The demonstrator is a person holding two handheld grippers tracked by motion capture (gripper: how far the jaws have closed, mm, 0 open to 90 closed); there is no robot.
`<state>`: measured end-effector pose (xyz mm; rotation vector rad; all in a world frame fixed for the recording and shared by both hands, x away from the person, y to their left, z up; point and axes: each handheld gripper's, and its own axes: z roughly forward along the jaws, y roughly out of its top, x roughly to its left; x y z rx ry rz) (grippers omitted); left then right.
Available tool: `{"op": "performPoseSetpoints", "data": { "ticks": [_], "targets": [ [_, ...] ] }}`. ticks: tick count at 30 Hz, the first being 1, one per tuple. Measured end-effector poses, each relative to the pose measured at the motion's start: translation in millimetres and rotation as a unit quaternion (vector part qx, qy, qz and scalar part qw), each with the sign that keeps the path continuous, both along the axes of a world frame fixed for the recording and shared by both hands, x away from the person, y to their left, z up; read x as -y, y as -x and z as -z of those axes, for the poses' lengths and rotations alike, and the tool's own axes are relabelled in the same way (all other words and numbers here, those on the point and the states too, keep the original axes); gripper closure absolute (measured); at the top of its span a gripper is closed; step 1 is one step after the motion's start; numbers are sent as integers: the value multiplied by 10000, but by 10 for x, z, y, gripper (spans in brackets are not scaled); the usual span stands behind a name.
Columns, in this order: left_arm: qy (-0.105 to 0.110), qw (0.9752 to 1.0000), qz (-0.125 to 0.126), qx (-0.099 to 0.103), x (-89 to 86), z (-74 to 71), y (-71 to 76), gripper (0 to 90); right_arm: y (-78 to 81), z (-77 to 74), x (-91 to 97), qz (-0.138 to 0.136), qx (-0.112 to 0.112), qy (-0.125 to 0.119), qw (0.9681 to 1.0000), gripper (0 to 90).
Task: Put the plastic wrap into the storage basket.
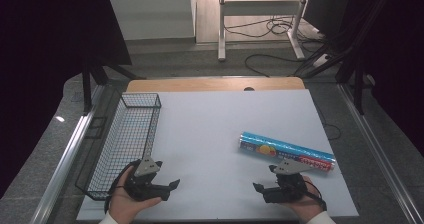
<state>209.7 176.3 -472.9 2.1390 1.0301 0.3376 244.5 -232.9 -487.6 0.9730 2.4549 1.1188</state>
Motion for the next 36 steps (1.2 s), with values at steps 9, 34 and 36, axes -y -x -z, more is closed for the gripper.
{"op": "performPoseSetpoints", "data": {
  "ticks": [9,34,36],
  "targets": [
    [22,9999,56,-161,16,22,-16,167,-1,-19,11,44,-86,-17,10000,213],
    [90,9994,35,-319,12,25,-13,165,-182,-376,-113,-385,-246,703,9965,205],
    [94,9994,48,-317,10,23,-11,165,-243,-505,-142,-461,-196,824,9953,214]
  ]
}}
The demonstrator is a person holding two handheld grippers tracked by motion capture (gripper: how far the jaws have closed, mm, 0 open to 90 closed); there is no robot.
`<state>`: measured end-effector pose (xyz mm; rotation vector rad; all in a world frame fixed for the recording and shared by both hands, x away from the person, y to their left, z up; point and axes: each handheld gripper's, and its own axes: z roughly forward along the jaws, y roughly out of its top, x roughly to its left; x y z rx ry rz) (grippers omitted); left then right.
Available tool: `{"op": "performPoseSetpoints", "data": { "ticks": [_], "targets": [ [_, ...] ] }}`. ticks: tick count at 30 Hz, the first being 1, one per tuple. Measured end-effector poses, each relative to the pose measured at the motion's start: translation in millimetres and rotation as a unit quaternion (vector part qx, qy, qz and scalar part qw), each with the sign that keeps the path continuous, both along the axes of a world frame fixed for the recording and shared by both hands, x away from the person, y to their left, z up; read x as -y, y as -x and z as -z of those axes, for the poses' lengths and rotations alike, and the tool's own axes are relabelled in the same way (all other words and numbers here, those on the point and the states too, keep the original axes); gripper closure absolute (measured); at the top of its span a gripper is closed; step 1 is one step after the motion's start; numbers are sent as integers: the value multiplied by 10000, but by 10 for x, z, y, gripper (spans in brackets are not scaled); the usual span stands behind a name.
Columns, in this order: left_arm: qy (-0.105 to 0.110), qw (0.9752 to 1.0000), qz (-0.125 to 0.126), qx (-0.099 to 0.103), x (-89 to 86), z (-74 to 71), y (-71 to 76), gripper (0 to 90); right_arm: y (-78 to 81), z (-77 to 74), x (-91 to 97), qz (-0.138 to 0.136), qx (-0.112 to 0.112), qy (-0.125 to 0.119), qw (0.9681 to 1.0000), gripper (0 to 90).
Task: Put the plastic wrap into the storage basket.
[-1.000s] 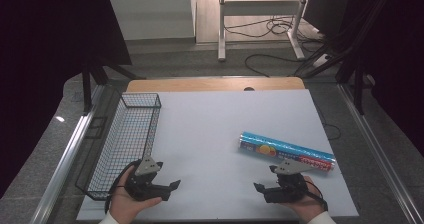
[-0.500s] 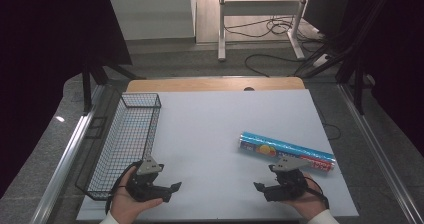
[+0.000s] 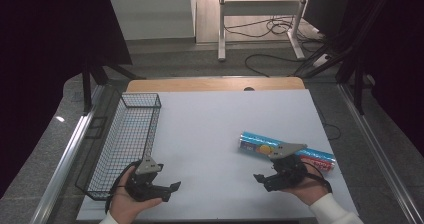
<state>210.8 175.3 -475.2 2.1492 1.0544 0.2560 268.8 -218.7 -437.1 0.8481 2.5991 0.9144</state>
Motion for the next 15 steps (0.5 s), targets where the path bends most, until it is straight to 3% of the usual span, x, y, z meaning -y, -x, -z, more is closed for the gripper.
{"op": "performPoseSetpoints", "data": {
  "ticks": [8,15],
  "targets": [
    [1,10000,-18,13,-6,-4,-2,165,-168,-261,24,-116,206,304,9993,224],
    [-26,10000,17,6,6,0,-1,166,-385,-382,153,9,322,564,9979,253]
  ]
}}
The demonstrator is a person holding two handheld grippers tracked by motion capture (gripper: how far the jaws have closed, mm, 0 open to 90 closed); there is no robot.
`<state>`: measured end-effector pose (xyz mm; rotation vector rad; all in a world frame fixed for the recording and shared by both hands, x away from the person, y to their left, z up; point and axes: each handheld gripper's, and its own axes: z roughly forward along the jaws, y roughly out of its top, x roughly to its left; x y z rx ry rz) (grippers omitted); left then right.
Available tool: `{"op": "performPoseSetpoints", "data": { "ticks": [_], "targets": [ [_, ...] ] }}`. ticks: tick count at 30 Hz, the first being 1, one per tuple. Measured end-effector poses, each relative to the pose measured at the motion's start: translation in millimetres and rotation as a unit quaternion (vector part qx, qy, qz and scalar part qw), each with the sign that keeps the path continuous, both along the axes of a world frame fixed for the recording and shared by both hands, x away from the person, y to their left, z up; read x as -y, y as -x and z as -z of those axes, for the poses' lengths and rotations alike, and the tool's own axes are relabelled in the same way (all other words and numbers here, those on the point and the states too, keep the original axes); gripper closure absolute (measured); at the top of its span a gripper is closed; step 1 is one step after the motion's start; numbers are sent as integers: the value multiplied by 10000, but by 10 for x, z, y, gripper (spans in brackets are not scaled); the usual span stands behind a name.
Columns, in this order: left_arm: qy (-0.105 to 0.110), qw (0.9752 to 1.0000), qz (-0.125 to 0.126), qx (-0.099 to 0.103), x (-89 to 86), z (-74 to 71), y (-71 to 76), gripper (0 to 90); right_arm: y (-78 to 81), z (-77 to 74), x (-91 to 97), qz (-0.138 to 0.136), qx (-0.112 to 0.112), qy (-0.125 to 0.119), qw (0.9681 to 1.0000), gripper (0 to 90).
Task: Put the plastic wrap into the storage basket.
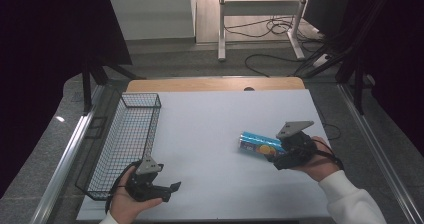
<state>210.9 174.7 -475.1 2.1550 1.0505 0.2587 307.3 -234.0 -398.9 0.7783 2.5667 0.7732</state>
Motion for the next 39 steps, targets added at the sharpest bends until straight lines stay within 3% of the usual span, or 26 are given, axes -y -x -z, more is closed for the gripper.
{"op": "performPoseSetpoints", "data": {
  "ticks": [6,17,24,26,39],
  "targets": [
    [-14,10000,-6,-20,3,4,-1,166,-163,-8,102,111,-63,202,9997,250],
    [-37,10000,12,-27,-2,9,-7,165,-483,141,291,220,-480,466,9975,220],
    [-45,10000,18,-41,-5,16,-8,165,-673,335,303,96,-954,829,9919,212],
    [-43,10000,12,-41,-5,18,-10,165,-693,354,304,88,-992,850,9914,212],
    [-76,9999,22,-73,-1,32,-20,163,-813,702,350,32,-1550,1218,9804,199]
  ]
}}
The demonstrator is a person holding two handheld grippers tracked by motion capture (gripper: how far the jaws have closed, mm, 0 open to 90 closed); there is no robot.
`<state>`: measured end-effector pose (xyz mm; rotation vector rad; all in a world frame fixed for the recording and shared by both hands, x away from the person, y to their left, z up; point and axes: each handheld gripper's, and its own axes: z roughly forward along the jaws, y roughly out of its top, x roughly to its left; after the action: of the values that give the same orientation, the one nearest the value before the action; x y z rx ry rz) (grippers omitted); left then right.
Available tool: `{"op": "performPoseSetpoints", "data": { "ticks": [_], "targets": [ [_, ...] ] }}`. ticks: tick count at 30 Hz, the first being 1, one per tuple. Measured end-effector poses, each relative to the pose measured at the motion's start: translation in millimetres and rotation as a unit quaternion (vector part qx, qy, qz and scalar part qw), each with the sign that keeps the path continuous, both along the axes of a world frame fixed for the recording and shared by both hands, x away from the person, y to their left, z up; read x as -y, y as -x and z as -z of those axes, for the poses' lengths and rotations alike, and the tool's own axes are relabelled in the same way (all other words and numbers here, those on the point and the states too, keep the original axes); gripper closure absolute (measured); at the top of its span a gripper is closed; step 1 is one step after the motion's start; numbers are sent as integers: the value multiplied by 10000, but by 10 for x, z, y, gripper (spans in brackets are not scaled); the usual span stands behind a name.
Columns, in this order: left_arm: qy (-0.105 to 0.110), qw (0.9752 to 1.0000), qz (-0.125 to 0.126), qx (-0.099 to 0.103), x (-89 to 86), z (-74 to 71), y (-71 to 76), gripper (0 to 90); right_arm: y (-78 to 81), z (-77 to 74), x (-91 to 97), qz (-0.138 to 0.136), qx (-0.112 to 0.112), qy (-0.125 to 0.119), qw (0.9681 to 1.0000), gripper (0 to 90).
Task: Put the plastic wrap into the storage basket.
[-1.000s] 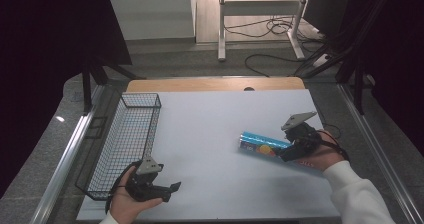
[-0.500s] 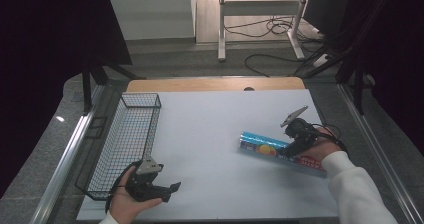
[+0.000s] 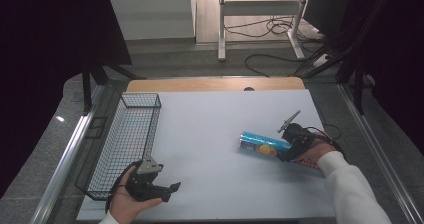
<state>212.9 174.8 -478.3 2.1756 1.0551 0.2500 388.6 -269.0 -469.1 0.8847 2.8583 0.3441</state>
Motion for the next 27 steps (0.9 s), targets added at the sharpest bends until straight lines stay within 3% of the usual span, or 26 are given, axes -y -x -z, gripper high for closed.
{"op": "performPoseSetpoints", "data": {
  "ticks": [1,3,12,20,27],
  "targets": [
    [-7,10000,6,-4,5,3,-2,162,-7,71,-8,-61,-54,150,9999,199],
    [-19,10000,5,-6,7,5,-2,162,-14,113,-12,-61,-95,231,9997,203],
    [-33,10000,9,-32,8,14,-9,162,-6,112,141,-21,-176,162,9997,211],
    [-6,10000,-54,20,-3,3,-6,164,2,194,168,-167,-102,319,9993,236],
    [-25,10000,-24,3,7,11,-10,164,20,180,127,-551,-22,508,9972,272]
  ]
}}
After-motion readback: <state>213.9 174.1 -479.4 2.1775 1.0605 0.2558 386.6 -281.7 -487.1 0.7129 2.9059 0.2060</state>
